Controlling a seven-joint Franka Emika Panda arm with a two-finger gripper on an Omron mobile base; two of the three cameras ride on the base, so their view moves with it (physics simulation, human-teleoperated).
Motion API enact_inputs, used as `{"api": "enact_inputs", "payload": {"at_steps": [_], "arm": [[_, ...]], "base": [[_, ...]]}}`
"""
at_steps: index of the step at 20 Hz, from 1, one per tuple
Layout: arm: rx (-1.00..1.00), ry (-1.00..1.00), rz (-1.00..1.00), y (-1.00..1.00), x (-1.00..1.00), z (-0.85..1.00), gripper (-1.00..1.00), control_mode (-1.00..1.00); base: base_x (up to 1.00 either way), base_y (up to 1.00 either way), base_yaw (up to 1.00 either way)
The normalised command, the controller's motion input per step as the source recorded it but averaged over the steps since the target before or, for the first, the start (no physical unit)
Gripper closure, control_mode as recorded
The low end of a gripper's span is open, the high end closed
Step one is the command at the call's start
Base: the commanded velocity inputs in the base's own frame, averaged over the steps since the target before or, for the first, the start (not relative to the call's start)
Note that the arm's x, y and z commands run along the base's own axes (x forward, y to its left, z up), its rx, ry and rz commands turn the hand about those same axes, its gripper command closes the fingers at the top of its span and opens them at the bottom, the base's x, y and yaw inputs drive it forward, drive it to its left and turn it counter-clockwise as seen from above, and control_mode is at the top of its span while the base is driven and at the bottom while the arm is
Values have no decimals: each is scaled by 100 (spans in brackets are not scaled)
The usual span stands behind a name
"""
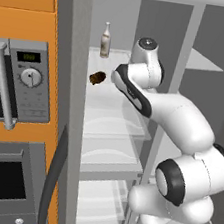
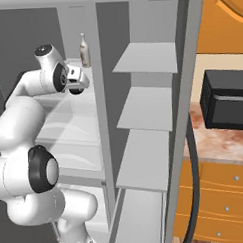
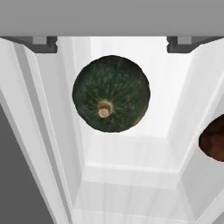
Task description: Take the sweet potato and squash from the fridge shelf and place them in the freezer drawer to begin freezing them.
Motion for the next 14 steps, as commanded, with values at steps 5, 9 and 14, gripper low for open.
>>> {"api": "enact_inputs", "payload": {"at_steps": [5,9,14], "arm": [[0,0,0,0,28,-10,-100,-100],[0,0,0,0,26,-16,-100,-100],[0,0,0,1,12,-22,-100,-100]], "base": [[0,0,0],[0,0,0],[0,0,0]]}}
